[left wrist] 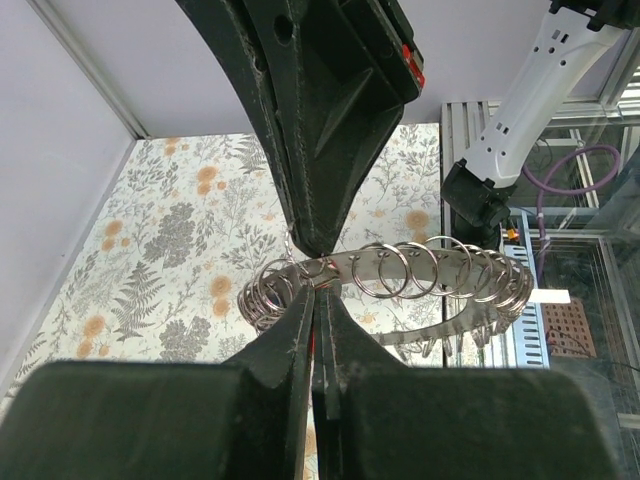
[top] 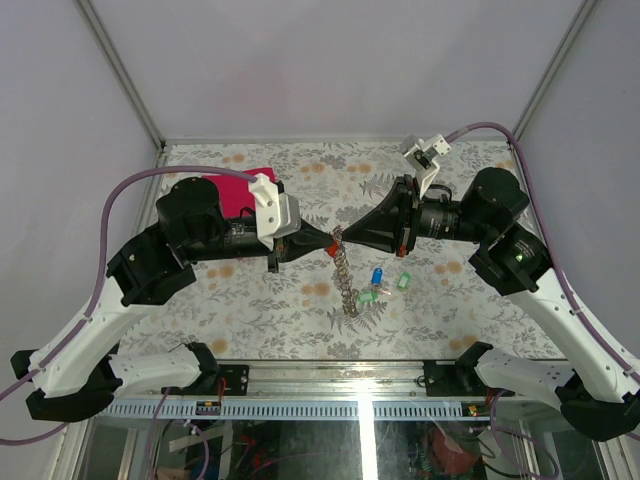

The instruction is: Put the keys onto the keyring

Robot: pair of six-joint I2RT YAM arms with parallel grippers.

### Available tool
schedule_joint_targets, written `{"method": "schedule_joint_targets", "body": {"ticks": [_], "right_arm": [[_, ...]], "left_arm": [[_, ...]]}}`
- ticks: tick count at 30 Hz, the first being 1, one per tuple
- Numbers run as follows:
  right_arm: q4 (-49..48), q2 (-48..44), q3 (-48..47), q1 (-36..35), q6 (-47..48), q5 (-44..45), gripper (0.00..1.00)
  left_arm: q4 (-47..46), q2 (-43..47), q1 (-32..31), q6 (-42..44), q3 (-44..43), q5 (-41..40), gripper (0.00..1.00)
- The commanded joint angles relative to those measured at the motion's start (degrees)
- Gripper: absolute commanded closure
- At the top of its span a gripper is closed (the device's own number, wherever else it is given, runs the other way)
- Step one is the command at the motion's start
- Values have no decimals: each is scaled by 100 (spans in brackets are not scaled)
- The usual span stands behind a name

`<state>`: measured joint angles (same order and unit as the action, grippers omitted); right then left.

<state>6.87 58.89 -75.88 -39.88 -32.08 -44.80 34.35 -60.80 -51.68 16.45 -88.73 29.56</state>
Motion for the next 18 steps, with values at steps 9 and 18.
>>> {"method": "schedule_joint_targets", "body": {"ticks": [9, 18], "right_arm": [[-877, -17, -9, -38, -292, 164, 100], [-2149, -321, 760, -38, -775, 665, 100]], "left_arm": [[199, -119, -138, 67, -242, 48, 100], [-231, 63, -141, -89, 7, -60, 100]]}}
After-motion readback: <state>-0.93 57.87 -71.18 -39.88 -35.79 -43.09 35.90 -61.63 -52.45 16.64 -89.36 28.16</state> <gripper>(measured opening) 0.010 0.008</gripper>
